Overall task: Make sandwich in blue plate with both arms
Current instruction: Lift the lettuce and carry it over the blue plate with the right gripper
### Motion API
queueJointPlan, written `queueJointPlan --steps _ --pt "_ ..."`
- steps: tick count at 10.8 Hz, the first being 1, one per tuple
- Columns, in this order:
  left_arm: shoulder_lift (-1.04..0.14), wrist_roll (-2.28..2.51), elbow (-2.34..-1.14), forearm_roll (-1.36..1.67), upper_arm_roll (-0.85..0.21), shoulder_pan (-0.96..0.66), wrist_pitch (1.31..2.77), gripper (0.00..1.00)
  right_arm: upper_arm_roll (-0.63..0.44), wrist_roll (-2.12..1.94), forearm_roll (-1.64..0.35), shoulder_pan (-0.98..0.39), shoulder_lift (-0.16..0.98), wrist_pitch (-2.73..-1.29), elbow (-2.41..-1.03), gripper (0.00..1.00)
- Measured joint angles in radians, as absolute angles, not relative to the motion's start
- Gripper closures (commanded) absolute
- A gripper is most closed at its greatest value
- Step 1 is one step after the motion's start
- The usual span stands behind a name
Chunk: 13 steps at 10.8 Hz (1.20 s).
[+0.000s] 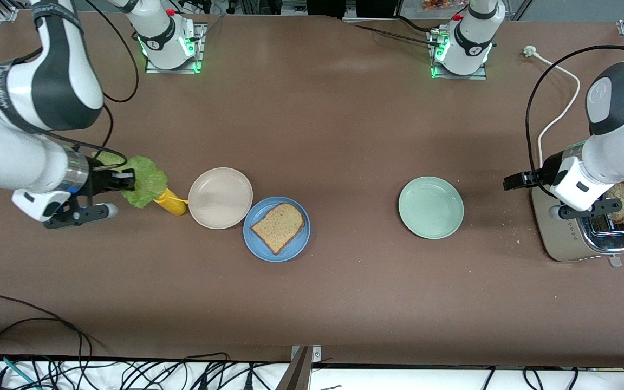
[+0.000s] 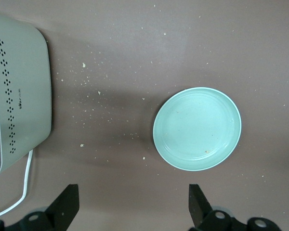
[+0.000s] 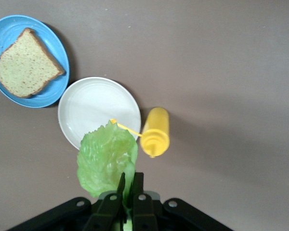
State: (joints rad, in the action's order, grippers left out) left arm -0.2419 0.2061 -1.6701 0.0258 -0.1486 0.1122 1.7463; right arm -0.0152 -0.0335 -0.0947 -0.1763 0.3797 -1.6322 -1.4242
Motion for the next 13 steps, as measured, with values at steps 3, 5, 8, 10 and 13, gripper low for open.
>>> queueJointPlan --steps 3,5,8,10,13 --pt "-0.242 0.202 -1.671 0.026 -0.148 0.112 1.746 0.0 -0.021 0.191 -0.096 -0.3 0.398 -1.645 -1.424 1.0" --pt "-0.242 0.199 -1.671 0.026 -0.147 0.112 1.744 0.0 -0.047 0.357 -0.096 -0.424 0.448 -1.671 -1.393 1.0" --pt "-0.242 0.193 -1.672 0.026 -0.147 0.113 1.739 0.0 -0.078 0.538 -0.096 -0.56 0.572 -1.738 -1.312 1.0" --pt "-0.242 0.19 -1.672 0.026 -0.147 0.113 1.737 0.0 -0.079 0.612 -0.096 -0.582 0.649 -1.856 -1.301 1.0" --pt "-0.242 0.185 -1.673 0.026 -0.146 0.114 1.731 0.0 -0.079 0.724 -0.096 -0.625 0.756 -2.05 -1.295 1.0"
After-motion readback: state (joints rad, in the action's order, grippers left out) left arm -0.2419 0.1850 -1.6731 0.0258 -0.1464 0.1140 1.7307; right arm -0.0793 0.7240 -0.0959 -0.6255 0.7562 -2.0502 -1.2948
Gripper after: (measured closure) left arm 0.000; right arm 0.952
